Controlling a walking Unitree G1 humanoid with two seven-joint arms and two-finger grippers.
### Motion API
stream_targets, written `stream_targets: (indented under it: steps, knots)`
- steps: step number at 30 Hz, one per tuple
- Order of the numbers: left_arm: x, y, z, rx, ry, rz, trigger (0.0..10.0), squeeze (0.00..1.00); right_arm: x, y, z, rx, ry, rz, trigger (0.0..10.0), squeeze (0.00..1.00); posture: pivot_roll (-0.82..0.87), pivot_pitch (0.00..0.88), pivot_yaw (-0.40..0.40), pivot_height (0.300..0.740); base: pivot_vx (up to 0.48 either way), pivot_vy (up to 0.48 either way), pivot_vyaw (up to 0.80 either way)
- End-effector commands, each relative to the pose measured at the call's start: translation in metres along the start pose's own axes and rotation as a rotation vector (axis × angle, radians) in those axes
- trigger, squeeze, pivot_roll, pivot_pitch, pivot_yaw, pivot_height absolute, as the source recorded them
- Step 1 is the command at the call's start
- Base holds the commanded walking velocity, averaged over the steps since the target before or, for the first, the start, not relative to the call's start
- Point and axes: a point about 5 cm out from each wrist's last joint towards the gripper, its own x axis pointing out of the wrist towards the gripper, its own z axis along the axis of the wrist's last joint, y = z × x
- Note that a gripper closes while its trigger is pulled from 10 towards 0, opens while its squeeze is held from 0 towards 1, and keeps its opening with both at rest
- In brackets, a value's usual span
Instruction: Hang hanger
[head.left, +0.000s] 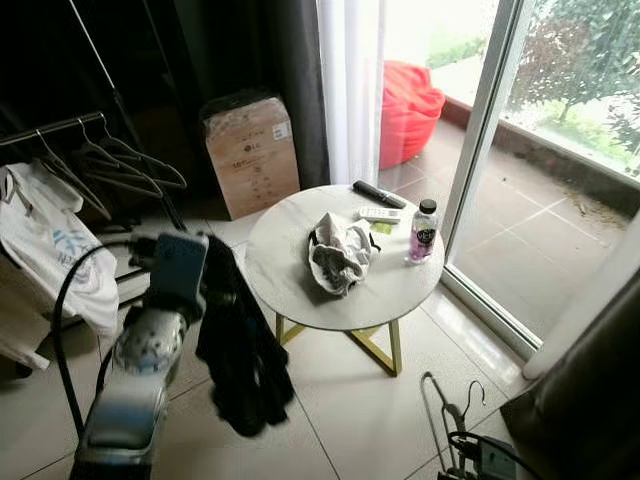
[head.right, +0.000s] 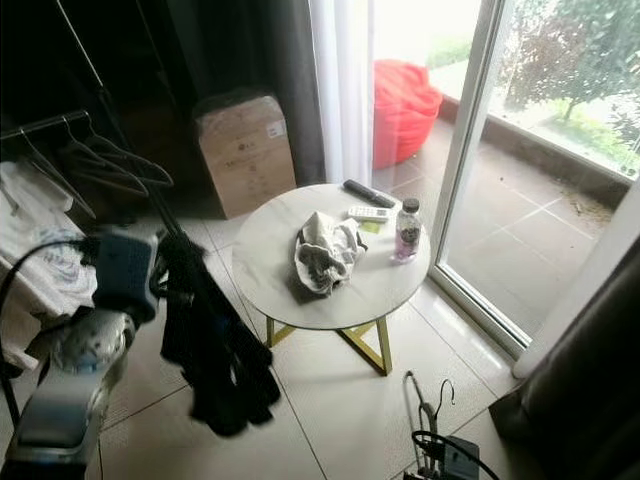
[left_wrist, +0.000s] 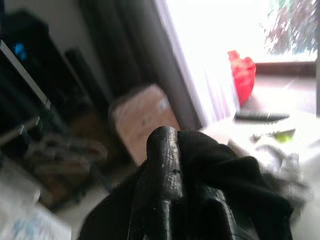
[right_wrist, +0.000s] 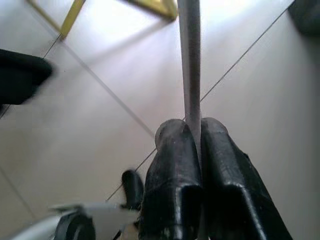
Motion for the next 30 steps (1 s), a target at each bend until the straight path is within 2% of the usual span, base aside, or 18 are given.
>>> stream_targets:
  steps: [1,3,6,9,10,13,15,20,30]
  knots:
    - [0.013,-0.002,0.020,-0.001,-0.090,-0.029,10.0,0.00,-0.001,0.002,-0.006,0.015,0.023,0.013,10.0,0.00,0.06,0.081,0.049,0.740,0.420,0.000,0.00]
    - [0.017,-0.002,0.025,-0.011,-0.108,-0.039,10.0,0.00,-0.001,0.002,-0.006,0.014,0.023,0.014,10.0,0.00,0.06,0.079,0.048,0.740,0.424,0.000,0.00]
    - [0.034,-0.013,0.054,-0.019,-0.206,-0.155,10.0,0.00,-0.001,0.002,-0.007,0.001,0.034,0.017,10.0,0.00,0.07,0.078,0.044,0.740,0.423,0.000,0.00]
    - [0.043,-0.024,0.076,-0.023,-0.282,-0.230,10.0,0.00,-0.001,0.002,-0.008,-0.005,0.040,0.016,10.0,0.00,0.07,0.077,0.042,0.740,0.424,0.000,0.00]
    - [0.048,-0.028,0.092,-0.045,-0.338,-0.251,10.0,0.00,-0.001,0.001,-0.008,-0.003,0.040,0.014,10.0,0.00,0.07,0.077,0.042,0.740,0.420,0.000,0.00]
    - [0.056,-0.031,0.116,-0.103,-0.419,-0.239,10.0,0.00,-0.001,-0.001,-0.009,-0.001,0.046,0.009,10.0,0.00,0.07,0.077,0.043,0.740,0.415,0.000,0.00]
    - [0.058,-0.031,0.116,-0.102,-0.423,-0.221,10.0,0.00,-0.002,-0.002,-0.010,0.001,0.050,0.008,10.0,0.00,0.07,0.077,0.041,0.740,0.399,0.000,0.00]
    - [0.062,-0.033,0.098,-0.128,-0.359,-0.172,10.0,0.00,-0.003,-0.005,-0.015,-0.005,0.069,0.005,10.0,0.00,0.06,0.086,0.033,0.740,0.379,0.000,0.00]
    - [0.073,-0.017,0.111,-0.104,-0.393,-0.046,10.0,0.00,-0.004,-0.005,-0.017,-0.015,0.085,0.017,10.0,0.00,0.07,0.093,0.028,0.740,0.394,0.000,0.00]
